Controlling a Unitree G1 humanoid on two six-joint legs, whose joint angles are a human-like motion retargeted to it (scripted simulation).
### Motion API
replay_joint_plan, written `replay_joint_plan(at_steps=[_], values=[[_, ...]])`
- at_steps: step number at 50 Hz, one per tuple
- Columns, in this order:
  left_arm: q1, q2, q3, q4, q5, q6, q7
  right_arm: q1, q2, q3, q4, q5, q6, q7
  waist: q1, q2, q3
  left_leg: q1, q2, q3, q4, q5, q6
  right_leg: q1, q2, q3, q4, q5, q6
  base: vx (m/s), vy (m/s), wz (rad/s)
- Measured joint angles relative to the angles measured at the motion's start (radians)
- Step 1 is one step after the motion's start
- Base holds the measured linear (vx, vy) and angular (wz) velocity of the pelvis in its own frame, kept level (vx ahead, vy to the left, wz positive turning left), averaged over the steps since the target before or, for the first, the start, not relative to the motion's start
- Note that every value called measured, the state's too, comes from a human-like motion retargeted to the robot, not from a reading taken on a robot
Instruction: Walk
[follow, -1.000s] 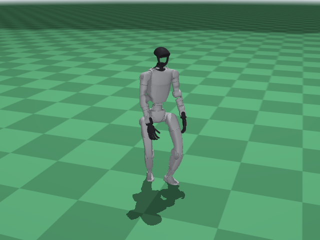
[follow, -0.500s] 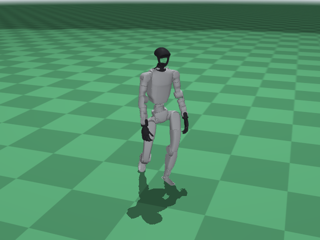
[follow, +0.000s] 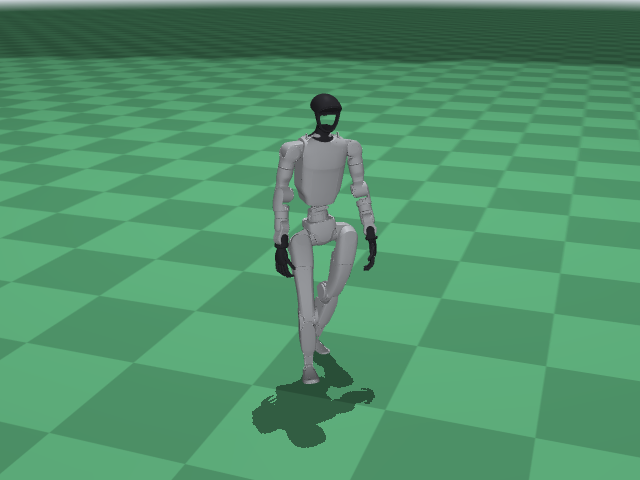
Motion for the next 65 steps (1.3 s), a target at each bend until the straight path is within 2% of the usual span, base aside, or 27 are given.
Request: replay_joint_plan(at_steps=[7,12,16,18,20,23,25,28,30,32,37,41,47,50,52,54,61,63,65], values=[[0.030,-0.003,-0.014,0.012,0.025,-0.005,-0.027,0.009,0.015,-0.007,-0.005,-0.011,0.002,0.014,0.012,-0.005,-0.011,0.001,0.015,-0.006,0.150,-0.097,-0.003,-0.037,0.026,0.010,-0.106,0.033,0.034,0.28,-0.08,0.05],[0.055,0.007,0.002,0.035,0.024,-0.006,-0.031,-0.002,0.019,-0.010,-0.016,-0.018,-0.003,0.014,0.016,0.015,-0.033,-0.016,0.058,-0.011,0.300,-0.162,-0.022,-0.017,0.053,-0.008,-0.079,0.084,0.015,0.37,-0.11,0.04],[0.079,0.015,0.031,0.054,0.007,-0.008,-0.021,-0.013,0.021,-0.005,-0.024,-0.023,-0.008,0.009,0.019,0.042,-0.050,-0.039,0.115,-0.017,0.453,-0.174,-0.057,0.009,0.090,-0.024,-0.028,0.114,-0.016,0.41,-0.12,-0.02],[0.092,0.020,0.046,0.062,-0.005,-0.008,-0.013,-0.019,0.022,0.003,-0.026,-0.024,-0.009,0.007,0.022,0.061,-0.059,-0.059,0.153,-0.019,0.546,-0.158,-0.085,0.027,0.121,-0.035,-0.014,0.110,-0.038,0.40,-0.11,-0.07],[0.099,0.027,0.066,0.069,-0.020,-0.009,-0.009,-0.038,0.020,0.018,-0.020,-0.023,-0.011,0.007,0.021,0.121,-0.075,-0.107,0.249,-0.023,0.681,-0.131,-0.134,0.083,0.209,-0.076,-0.089,0.128,-0.071,0.39,-0.11,-0.07],[0.116,0.033,0.080,0.062,-0.036,-0.010,0.002,-0.054,0.018,0.031,-0.018,-0.018,-0.013,0.008,0.038,0.174,-0.085,-0.183,0.361,-0.013,0.898,0.022,-0.210,0.127,0.291,-0.101,-0.123,0.126,-0.112,0.35,-0.09,-0.06],[0.128,0.034,0.084,0.051,-0.041,-0.014,0.010,-0.060,0.014,0.039,-0.019,-0.015,-0.015,0.006,0.055,0.201,-0.087,-0.234,0.424,-0.006,1.039,0.111,-0.239,0.147,0.331,-0.110,-0.113,0.110,-0.135,0.34,-0.07,-0.07],[0.129,0.034,0.089,0.019,-0.046,-0.014,0.018,-0.085,0.004,0.046,-0.018,-0.013,-0.015,0.001,0.083,0.239,-0.088,-0.337,0.517,-0.009,1.213,0.166,-0.240,0.198,0.398,-0.121,-0.164,0.108,-0.159,0.35,-0.06,-0.08],[0.118,0.036,0.089,-0.004,-0.047,-0.013,0.020,-0.111,-0.004,0.046,-0.014,-0.015,-0.012,0.000,0.100,0.241,-0.085,-0.410,0.554,-0.004,1.287,0.152,-0.212,0.239,0.421,-0.115,-0.214,0.107,-0.165,0.37,-0.06,-0.06],[0.123,0.030,0.086,-0.022,-0.046,-0.017,0.024,-0.119,-0.004,0.052,-0.014,-0.018,-0.012,-0.005,0.122,0.248,-0.081,-0.463,0.584,0.009,1.332,0.089,-0.181,0.259,0.432,-0.110,-0.194,0.079,-0.166,0.37,-0.05,-0.08],[0.117,0.027,0.084,-0.066,-0.042,-0.020,0.022,-0.170,0.000,0.056,-0.019,-0.025,-0.013,0.001,0.162,0.216,-0.065,-0.603,0.559,0.051,1.263,-0.038,-0.123,0.349,0.417,-0.076,-0.235,0.025,-0.155,0.40,-0.05,-0.07],[0.126,0.022,0.086,-0.080,-0.034,-0.021,0.023,-0.196,0.016,0.067,-0.035,-0.029,-0.019,0.010,0.181,0.190,-0.051,-0.687,0.512,0.088,1.099,-0.069,-0.116,0.405,0.392,-0.048,-0.237,-0.033,-0.146,0.41,-0.03,-0.11],[0.135,0.017,0.091,-0.058,-0.005,-0.015,0.015,-0.221,0.037,0.091,-0.051,-0.054,-0.030,0.022,0.178,0.139,-0.046,-0.766,0.404,0.131,0.745,0.014,-0.151,0.462,0.332,-0.022,-0.217,-0.110,-0.132,0.40,0.01,-0.05],[0.136,0.019,0.093,-0.038,0.012,-0.012,0.007,-0.229,0.040,0.101,-0.052,-0.073,-0.033,0.027,0.162,0.105,-0.054,-0.769,0.329,0.143,0.520,0.077,-0.169,0.473,0.288,-0.018,-0.192,-0.151,-0.126,0.39,0.05,0.06],[0.144,0.018,0.092,-0.027,0.020,-0.009,0.007,-0.226,0.043,0.105,-0.051,-0.085,-0.034,0.028,0.156,0.099,-0.057,-0.787,0.315,0.141,0.467,0.088,-0.178,0.478,0.277,-0.015,-0.155,-0.181,-0.125,0.39,0.07,-0.02],[0.143,0.022,0.097,-0.015,0.026,-0.006,0.005,-0.228,0.043,0.103,-0.046,-0.092,-0.034,0.030,0.151,0.081,-0.071,-0.752,0.282,0.147,0.321,0.148,-0.178,0.483,0.262,-0.007,-0.160,-0.193,-0.128,0.42,0.07,-0.03],[0.167,0.030,0.110,0.019,0.020,0.007,0.010,-0.181,0.046,0.080,-0.018,-0.090,-0.029,0.011,0.160,0.027,-0.106,-0.779,0.259,0.155,0.457,0.185,-0.140,0.490,0.183,-0.002,0.005,-0.241,-0.116,0.45,0.07,-0.13],[0.170,0.033,0.108,0.026,0.012,0.011,0.009,-0.161,0.044,0.068,-0.005,-0.085,-0.026,0.006,0.160,-0.007,-0.110,-0.766,0.225,0.166,0.493,0.189,-0.119,0.486,0.128,0.001,0.099,-0.224,-0.098,0.48,0.07,0.11],[0.171,0.036,0.102,0.032,0.005,0.013,0.006,-0.140,0.040,0.057,0.006,-0.076,-0.022,0.003,0.154,-0.049,-0.111,-0.739,0.171,0.178,0.500,0.181,-0.092,0.470,0.052,0.005,0.219,-0.143,-0.065,0.47,0.09,0.27]])
